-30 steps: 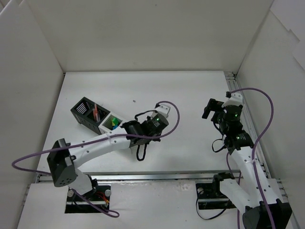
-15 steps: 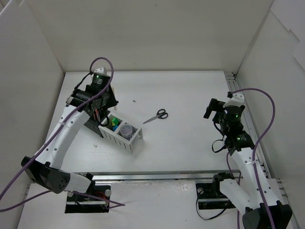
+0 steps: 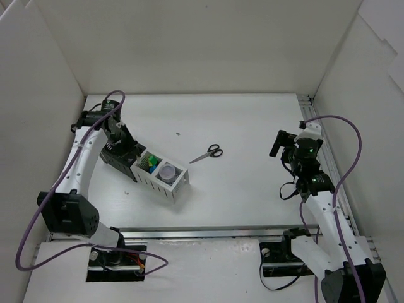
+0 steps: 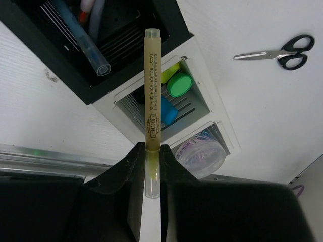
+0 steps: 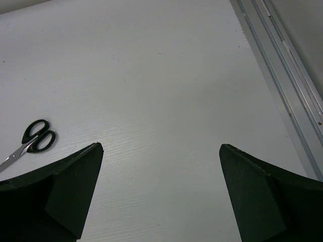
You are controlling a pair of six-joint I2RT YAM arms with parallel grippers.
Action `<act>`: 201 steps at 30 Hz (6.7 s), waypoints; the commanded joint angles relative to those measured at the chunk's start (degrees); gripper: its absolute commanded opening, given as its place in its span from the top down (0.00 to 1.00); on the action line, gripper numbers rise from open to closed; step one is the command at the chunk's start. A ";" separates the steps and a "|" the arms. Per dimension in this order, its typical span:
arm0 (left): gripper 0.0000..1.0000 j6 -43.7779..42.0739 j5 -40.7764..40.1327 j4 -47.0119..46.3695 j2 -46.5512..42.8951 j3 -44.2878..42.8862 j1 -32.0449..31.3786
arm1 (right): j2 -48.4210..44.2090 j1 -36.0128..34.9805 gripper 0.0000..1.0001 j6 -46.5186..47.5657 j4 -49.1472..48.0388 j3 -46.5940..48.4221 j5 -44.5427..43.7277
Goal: Sort the stationery into containers
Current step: Place the pen in the storage box, then pick up the scissors from the center of the board, then place the scissors in the storage box.
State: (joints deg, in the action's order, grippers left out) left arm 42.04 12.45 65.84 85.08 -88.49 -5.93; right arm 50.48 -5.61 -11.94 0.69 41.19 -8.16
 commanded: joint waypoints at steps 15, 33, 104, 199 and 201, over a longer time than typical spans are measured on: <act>1.00 -0.20 6.79 -0.36 7.64 -0.72 8.04 | 2.52 0.16 0.02 -0.27 -2.62 1.53 -2.65; 0.42 -1.09 5.85 -5.99 1.68 -0.90 8.75 | 2.52 0.16 0.02 2.45 -4.64 1.09 4.21; 0.01 -11.80 -4.90 -35.50 -36.46 28.45 -5.32 | 29.75 -14.16 0.02 -1.47 -2.27 20.39 3.34; 1.00 -21.21 12.62 -57.50 -18.18 25.21 -27.99 | 20.98 -41.68 0.72 12.21 -25.48 16.46 15.91; 1.00 -21.39 8.41 -56.27 -19.07 24.86 -27.99 | 20.54 -41.77 0.33 12.21 -24.60 17.17 13.79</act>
State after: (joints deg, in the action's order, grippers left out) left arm 21.21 26.33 13.37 69.43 -61.93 -33.76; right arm 72.05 -46.41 1.34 -19.49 54.02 7.60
